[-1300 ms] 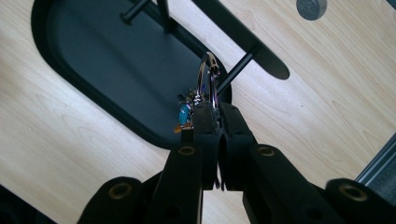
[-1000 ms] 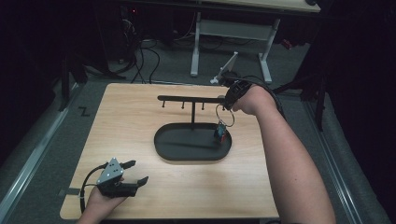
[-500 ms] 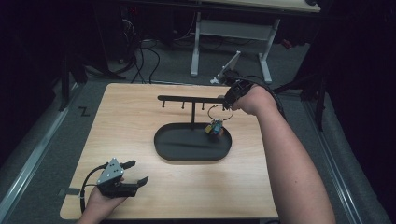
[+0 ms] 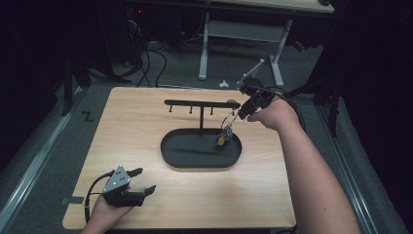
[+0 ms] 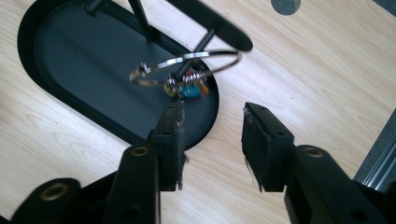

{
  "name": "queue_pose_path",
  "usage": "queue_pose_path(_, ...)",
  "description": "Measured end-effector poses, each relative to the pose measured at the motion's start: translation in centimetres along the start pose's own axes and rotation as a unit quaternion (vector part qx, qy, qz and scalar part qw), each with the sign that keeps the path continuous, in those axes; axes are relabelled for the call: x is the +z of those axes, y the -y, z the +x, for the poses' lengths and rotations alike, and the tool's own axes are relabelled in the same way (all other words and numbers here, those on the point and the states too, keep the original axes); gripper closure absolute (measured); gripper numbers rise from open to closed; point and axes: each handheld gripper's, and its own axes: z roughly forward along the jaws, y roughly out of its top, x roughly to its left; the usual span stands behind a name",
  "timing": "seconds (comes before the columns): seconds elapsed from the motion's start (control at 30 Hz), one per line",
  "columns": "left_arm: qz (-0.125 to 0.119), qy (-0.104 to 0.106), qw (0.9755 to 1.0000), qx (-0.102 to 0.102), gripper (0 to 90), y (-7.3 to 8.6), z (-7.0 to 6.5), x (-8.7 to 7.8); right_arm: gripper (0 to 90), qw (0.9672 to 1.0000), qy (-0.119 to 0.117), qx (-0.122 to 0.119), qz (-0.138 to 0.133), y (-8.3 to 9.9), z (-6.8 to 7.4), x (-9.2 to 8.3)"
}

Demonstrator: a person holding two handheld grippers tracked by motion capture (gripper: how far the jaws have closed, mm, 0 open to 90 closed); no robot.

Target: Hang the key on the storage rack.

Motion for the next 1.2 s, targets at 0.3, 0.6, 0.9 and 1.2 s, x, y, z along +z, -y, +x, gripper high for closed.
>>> queue_pose_path(0.3, 0.004, 0.0, 1.0, 0.0, 21.1, 0.1, 0.0, 0.1, 48.4, 0.9992, -0.008, 0.028, -0.026, 3.4, -0.4, 1.4)
queue_pose_path(0.6, 0.007, 0.0, 1.0, 0.001, 21.1, 0.1, -0.1, 0.3, 46.3, 0.9982, -0.009, 0.054, -0.026, 6.5, -0.6, 4.4)
queue_pose_path(0.9, 0.01, 0.003, 0.9999, 0.002, 21.1, 0.1, -0.2, 0.4, 43.5, 0.9968, -0.01, 0.055, -0.056, 9.3, 0.0, 7.0)
queue_pose_path(1.2, 0.013, 0.004, 0.9999, 0.004, 21.1, 0.1, -0.2, 0.6, 41.7, 0.9941, -0.01, 0.049, -0.096, 12.4, 1.9, 9.6)
